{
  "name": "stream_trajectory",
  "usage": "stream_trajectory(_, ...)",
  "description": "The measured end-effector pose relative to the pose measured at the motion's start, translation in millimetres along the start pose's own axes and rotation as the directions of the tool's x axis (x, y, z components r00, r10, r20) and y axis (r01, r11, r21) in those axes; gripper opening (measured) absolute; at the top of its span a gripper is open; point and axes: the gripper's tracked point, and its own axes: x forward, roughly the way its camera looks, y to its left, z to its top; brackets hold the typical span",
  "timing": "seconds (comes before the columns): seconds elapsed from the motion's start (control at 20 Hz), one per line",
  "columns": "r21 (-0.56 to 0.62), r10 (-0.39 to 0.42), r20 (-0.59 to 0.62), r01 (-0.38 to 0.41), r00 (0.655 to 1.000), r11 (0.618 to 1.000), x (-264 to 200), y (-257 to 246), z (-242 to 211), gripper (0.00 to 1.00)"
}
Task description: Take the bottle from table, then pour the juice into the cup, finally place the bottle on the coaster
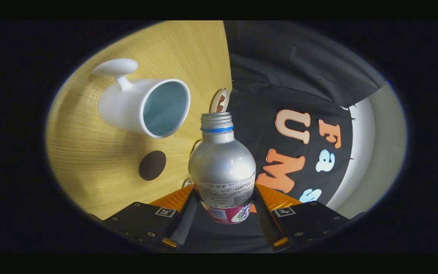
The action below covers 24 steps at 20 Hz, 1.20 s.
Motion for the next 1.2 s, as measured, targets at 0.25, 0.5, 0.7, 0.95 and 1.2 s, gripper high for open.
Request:
stream_trajectory(0.25,0.229,0.035,0.014,-0.037,0.999,0.973,-2.7,-6.3,-3.2,0.78)
stream_trajectory(0.5,0.434,0.033,0.025,-0.041,0.999,0.900,-10.6,-21.3,-14.6,0.78)
stream_trajectory(0.7,0.585,0.034,0.013,-0.035,0.999,0.810,-13.6,-25.3,-35.9,0.78)
stream_trajectory(0.95,0.730,0.038,-0.035,-0.001,0.999,0.683,-15.9,-24.0,-76.5,0.78)
stream_trajectory(1.2,0.881,0.083,-0.035,-0.008,0.996,0.472,-23.6,-16.1,-108.5,0.78)
